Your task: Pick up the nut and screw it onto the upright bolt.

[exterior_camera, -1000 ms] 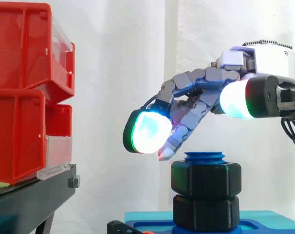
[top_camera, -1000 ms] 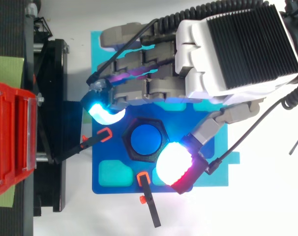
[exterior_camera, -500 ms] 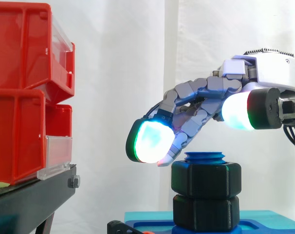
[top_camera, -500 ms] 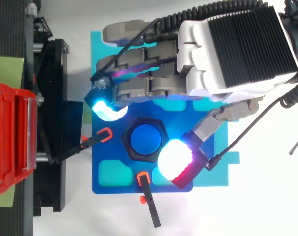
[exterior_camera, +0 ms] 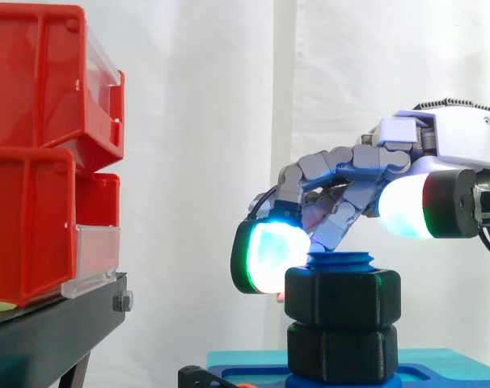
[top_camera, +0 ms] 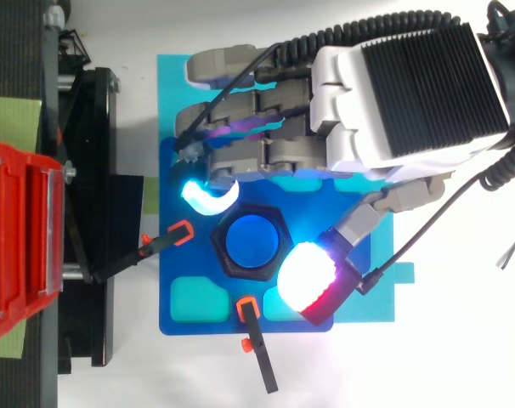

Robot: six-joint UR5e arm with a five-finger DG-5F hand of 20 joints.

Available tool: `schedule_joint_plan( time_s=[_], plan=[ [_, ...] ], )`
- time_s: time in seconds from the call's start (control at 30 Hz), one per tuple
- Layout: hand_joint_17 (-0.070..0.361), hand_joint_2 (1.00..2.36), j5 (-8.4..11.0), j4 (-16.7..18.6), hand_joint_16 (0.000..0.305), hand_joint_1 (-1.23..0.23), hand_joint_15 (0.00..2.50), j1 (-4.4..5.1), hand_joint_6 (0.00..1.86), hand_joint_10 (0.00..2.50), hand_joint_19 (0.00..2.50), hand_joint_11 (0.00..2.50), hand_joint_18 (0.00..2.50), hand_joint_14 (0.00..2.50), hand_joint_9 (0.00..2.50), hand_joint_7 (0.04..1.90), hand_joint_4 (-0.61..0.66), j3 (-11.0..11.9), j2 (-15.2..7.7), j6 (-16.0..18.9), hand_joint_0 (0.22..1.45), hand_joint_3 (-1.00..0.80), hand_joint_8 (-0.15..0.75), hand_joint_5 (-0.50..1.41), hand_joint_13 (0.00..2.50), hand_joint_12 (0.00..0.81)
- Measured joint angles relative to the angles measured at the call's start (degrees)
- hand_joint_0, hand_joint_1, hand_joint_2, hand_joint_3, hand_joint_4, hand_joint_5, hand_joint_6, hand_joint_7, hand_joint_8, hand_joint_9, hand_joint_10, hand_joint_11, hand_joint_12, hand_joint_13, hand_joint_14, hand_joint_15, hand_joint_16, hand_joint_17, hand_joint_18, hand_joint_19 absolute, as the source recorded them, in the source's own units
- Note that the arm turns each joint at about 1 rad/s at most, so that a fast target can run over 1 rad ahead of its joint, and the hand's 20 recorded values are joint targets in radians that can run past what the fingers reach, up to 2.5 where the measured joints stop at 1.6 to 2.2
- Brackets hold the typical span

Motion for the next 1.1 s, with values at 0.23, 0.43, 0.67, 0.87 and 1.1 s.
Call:
schedule_joint_plan(
  time_s=[0.23, 0.43, 0.67, 0.87, 1.1],
  plan=[
    [0.074, 1.00, 0.02, 0.18, 0.033, -0.30, 0.00, -0.22, 0.50, 0.00, 0.03, 0.00, 0.27, 0.00, 1.10, 1.22, 0.19, -0.13, 0.00, 0.07, 0.52, -0.50, 0.248, 0.04, 0.67, 0.279],
    [0.072, 1.00, -0.01, 0.31, 0.032, -0.32, 0.00, -0.26, 0.50, 0.00, 0.05, 0.00, 0.35, 0.00, 1.24, 1.27, 0.15, -0.13, -0.01, 0.06, 0.52, -0.50, 0.239, 0.06, 0.73, 0.268],
    [0.063, 1.00, -0.01, 0.45, 0.028, -0.33, 0.01, -0.37, 0.50, 0.00, 0.11, 0.00, 0.54, 0.00, 1.45, 1.35, 0.12, -0.10, 0.00, 0.09, 0.53, -0.50, 0.230, 0.09, 0.87, 0.247],
    [0.040, 1.00, -0.01, 0.68, 0.018, -0.34, 0.01, -0.59, 0.53, 0.00, 0.25, 0.09, 0.87, 0.00, 1.79, 1.38, 0.07, -0.09, 0.00, 0.13, 0.53, -0.50, 0.245, 0.10, 1.11, 0.196],
    [0.035, 1.00, -0.02, 0.88, 0.015, -0.37, 0.03, -0.83, 0.55, 0.00, 0.27, 0.14, 0.97, 0.00, 1.84, 1.33, 0.06, 0.09, 0.00, 0.40, 0.53, -0.50, 0.217, 0.10, 1.20, 0.185]
  ],
)
